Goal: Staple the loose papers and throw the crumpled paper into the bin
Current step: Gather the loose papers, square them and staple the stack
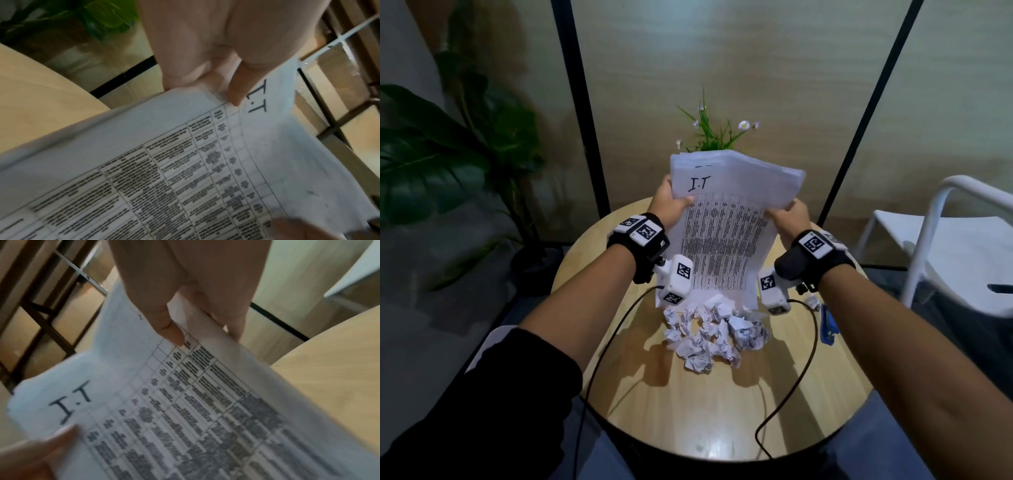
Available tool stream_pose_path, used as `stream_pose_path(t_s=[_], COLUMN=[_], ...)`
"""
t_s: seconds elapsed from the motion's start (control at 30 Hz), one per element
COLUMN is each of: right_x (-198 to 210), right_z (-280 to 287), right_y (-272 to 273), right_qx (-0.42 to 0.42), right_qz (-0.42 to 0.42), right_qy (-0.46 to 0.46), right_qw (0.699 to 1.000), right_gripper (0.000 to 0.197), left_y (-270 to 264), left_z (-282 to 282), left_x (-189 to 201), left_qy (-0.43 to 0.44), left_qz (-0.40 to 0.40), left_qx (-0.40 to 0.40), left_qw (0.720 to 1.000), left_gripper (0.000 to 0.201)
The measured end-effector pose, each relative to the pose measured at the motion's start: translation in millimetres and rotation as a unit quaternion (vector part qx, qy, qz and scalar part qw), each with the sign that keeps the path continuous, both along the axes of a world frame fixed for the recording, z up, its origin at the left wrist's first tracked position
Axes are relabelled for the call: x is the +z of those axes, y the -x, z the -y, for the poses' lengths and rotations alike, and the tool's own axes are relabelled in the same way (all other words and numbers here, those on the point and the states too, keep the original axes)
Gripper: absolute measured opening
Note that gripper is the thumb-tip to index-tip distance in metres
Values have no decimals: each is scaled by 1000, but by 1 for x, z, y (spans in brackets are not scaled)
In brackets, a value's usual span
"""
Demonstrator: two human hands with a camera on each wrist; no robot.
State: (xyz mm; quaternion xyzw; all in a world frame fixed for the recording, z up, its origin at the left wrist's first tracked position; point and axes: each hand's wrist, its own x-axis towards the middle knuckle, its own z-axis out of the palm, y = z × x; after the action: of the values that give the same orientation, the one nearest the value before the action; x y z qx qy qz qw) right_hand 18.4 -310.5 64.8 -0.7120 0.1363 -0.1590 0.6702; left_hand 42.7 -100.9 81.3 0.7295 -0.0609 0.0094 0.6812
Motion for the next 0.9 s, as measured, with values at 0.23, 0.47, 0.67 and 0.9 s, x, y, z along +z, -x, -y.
stream_pose_path(t_s=[0.23,0.47,0.67,0.9], right_x=[11,12,0,5], right_z=[-2,-15,-17,-5], right_y=[-2,2,3,2], right_qx=[-33,-50,-50,-40], right_qz=[56,86,62,103], right_qy=[-16,33,71,0], right_qw=[998,995,994,994], right_gripper=[30,39,33,21], left_y=[-8,2,10,1], left_z=[-10,1,10,-2], left_x=[14,6,-11,-4], left_qy=[22,10,-55,20], left_qz=[33,83,37,58], left_qx=[34,87,54,61], left_qw=[999,993,996,996], left_gripper=[30,46,45,29])
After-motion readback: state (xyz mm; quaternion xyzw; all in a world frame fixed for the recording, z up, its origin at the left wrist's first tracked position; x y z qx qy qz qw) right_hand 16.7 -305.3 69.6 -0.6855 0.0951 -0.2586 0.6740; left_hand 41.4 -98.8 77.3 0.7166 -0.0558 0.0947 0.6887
